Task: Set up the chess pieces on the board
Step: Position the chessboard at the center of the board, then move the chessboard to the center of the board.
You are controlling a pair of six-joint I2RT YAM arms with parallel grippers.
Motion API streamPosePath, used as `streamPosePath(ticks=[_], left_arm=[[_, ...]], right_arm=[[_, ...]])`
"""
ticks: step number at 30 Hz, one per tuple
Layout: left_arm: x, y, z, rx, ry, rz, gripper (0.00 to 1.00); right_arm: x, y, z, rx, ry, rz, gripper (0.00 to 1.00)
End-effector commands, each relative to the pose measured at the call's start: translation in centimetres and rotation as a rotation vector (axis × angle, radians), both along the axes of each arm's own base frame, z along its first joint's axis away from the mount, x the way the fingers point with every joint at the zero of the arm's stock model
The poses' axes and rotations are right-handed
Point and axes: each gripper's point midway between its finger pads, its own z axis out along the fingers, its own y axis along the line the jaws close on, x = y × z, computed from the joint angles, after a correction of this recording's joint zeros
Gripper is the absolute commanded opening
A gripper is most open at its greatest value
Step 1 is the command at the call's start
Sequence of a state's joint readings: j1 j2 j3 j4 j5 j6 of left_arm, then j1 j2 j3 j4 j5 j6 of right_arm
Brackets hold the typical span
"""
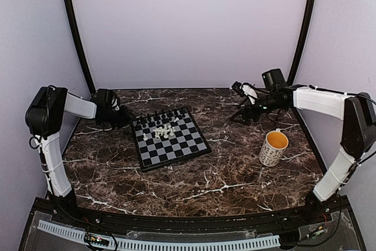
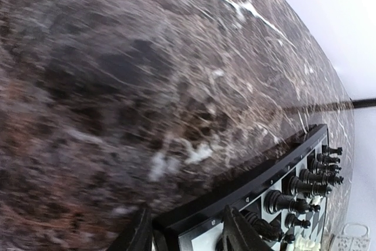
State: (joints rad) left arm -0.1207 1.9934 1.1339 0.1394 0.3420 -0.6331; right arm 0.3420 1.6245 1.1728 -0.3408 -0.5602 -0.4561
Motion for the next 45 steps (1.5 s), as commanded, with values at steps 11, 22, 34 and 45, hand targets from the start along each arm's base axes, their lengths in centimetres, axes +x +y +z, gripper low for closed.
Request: streamPosePath(ticks=[11,22,34,45], left_arm=[[-2.5,-6.7,-1.1,-0.083,0.061,-0.186,0.43],[-0.9,0.0,2.5,0.033,0.008,0.007,0.46],[3.9,-1.5,1.3,-0.002,-0.005,-0.115,0.03],[3.3,-7.6,-1.3,-0.078,0.014,-0.346,0.00]], right_arm=[[2.8,3.2,-2.7,-0.083,0.054,-0.009,0.76],[6.6,3.6,-6.4,-0.223,0.066,-0.153,0.39],[6.8,4.1,-11.2,-0.350,0.096,-0.148,0.05],[2.2,5.7,-13.9,-0.405,0.122,-0.023,0.01]])
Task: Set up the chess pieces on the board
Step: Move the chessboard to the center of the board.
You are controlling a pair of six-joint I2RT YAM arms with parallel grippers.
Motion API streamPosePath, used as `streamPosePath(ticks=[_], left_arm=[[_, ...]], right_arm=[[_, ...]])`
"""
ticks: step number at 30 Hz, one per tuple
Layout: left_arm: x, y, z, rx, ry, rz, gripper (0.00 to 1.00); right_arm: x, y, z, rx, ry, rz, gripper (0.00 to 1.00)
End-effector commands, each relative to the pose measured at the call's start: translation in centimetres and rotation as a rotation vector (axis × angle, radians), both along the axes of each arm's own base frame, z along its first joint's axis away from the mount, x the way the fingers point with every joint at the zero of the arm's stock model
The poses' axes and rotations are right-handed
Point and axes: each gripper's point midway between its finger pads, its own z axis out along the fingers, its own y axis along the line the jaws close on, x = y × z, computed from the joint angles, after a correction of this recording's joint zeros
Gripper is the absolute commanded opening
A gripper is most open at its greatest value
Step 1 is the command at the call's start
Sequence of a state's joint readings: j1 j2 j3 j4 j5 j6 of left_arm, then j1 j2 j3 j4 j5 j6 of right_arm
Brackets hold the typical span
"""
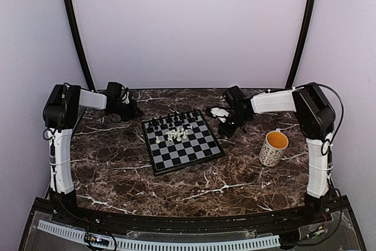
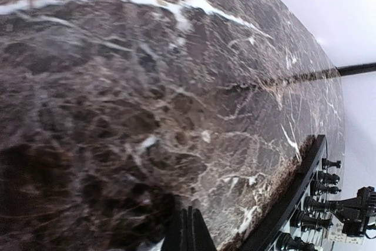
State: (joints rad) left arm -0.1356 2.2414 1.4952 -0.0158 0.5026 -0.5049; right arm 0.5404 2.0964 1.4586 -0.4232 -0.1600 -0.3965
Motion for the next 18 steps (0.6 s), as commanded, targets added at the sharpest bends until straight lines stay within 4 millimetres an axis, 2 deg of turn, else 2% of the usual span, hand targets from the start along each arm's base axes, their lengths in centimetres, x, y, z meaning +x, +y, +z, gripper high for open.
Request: streamPosePath(ticks=[1,11,15,18], left_arm=[[-2.2,-4.4,-0.8,-0.035,0.025,-0.162,0.00],[-6.2,-8.2,-3.1,-0.036,0.094,-0.262,0.00],[-8.3,-10.8,-3.7,-0.072,0.119,-0.307,0.00],[-9.6,-11.9,-4.0,-0.079,0.138,-0.338,0.00]], right_arm=[[-2.1,0.9,-0.5,-0.010,0.013,0.071,0.01],[-6.1,-0.5,-1.3,-0.024,0.082,0.103,0.00],[-8.5,-1.4,-1.8,-0.043,0.122,0.110,0.00],[-10.4,-1.7,-1.7,-0.049,0.133,0.138,0.00]])
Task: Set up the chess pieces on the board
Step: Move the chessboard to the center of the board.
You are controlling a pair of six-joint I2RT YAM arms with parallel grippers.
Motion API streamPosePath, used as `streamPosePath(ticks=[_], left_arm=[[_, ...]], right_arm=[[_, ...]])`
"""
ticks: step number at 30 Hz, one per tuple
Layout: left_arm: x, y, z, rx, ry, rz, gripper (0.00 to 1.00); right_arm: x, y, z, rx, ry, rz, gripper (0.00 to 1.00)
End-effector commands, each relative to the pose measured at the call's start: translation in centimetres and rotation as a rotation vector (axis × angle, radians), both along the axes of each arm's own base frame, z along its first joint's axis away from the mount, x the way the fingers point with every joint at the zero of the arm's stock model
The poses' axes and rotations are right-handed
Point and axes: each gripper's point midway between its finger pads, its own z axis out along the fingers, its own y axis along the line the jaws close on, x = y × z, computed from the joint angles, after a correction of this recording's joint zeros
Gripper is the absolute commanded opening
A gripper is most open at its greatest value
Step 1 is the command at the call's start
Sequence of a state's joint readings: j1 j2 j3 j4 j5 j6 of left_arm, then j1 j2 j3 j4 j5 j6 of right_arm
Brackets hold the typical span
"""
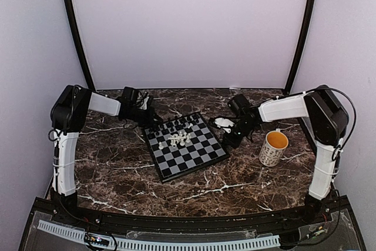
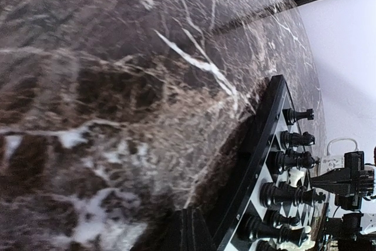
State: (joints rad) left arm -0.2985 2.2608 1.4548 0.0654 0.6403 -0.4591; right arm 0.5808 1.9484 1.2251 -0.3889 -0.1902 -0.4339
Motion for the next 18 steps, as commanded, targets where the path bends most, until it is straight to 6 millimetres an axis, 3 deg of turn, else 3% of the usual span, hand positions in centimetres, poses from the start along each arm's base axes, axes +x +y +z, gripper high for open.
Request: streamPosePath(ticks=[1,6,10,18], left_arm=[[-5.3,-2.1,-3.7,0.030,0.161,-0.074,0.00],[-6.1,-2.6,-4.0,0.023,0.176,-0.093,0.00],[-6.4,-2.7,-3.9,0.019,0.176,-0.101,0.00],[-2.7,-1.9,0.6,0.006,0.062,-0.071,0.00]], right_arm=[[-4.9,-0.7,-0.7,-0.037,0.086,0.065,0.00],[-7.8,-0.4,-0.4,-0.034,0.111,0.130,0.00],[-8.9,-0.2,-0.1,-0.024,0.117,0.160,0.00],[-9.8,0.0,0.7,0.017,0.125,0.189,0.00]])
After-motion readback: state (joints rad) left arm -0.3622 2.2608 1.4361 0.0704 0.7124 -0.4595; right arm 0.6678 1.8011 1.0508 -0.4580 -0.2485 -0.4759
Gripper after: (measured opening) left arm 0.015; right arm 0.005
